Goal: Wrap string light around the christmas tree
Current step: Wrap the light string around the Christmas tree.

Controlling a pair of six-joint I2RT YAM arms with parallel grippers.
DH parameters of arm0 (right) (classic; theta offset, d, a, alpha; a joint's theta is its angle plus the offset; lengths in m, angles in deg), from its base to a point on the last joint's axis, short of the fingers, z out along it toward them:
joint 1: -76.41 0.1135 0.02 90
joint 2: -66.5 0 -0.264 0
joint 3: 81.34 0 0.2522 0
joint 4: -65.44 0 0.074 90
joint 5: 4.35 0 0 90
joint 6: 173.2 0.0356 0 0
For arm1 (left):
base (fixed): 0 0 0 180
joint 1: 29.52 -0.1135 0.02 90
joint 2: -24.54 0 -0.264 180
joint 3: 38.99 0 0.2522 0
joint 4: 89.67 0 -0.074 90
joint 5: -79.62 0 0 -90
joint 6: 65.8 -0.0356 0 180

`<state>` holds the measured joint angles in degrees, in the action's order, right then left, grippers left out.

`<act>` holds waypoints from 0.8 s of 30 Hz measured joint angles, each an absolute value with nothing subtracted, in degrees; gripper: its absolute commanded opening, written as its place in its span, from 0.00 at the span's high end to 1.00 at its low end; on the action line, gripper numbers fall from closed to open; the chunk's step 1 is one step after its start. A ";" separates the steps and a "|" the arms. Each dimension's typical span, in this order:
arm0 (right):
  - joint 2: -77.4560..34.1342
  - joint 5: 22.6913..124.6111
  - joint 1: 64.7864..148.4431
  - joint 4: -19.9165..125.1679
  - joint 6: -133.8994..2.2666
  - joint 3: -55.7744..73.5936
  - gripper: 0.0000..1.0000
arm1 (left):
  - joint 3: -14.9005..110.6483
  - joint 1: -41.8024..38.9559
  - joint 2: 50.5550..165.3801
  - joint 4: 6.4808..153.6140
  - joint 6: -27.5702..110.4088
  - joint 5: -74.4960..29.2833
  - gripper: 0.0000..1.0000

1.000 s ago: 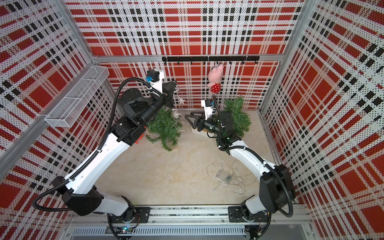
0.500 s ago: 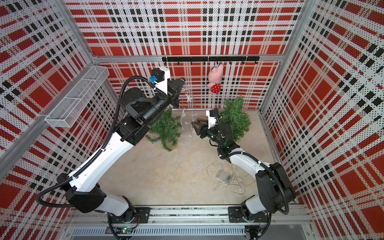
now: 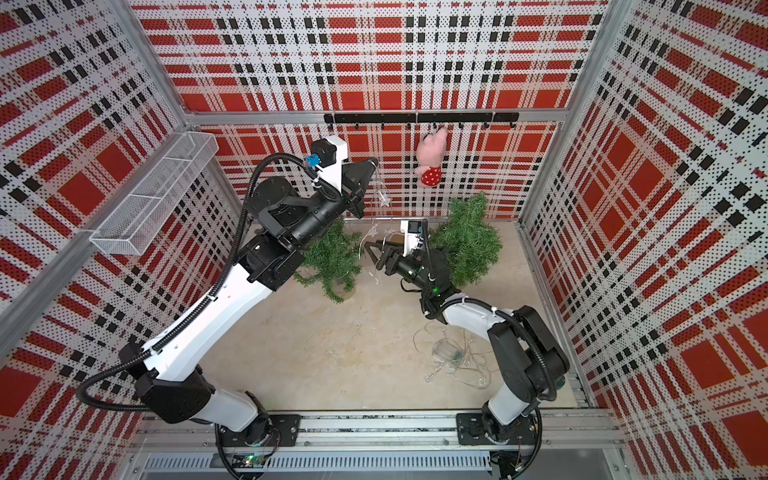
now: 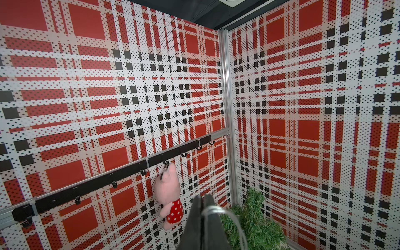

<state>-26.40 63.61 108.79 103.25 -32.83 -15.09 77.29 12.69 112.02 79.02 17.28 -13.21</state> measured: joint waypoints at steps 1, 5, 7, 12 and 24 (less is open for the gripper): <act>-26.57 63.80 109.01 103.77 -31.67 -14.63 0.33 | 76.74 12.76 112.02 79.44 17.30 -13.23 0.99; -28.26 64.90 110.48 105.63 -27.52 -11.53 0.39 | 74.10 13.31 112.02 80.58 17.67 -13.21 0.99; -29.98 65.88 111.18 106.46 -25.03 -9.21 0.44 | 72.74 13.72 112.02 80.84 17.89 -13.21 0.99; -32.63 68.22 112.55 107.77 -19.65 -7.33 0.64 | 71.04 13.90 111.89 81.87 17.92 -13.12 1.00; -31.99 68.53 114.15 107.01 -17.88 -12.03 0.95 | 68.11 6.66 112.63 89.32 21.89 -12.22 1.00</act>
<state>-31.99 68.53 114.15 107.01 -17.88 -12.03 68.11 6.66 112.63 89.32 21.89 -12.22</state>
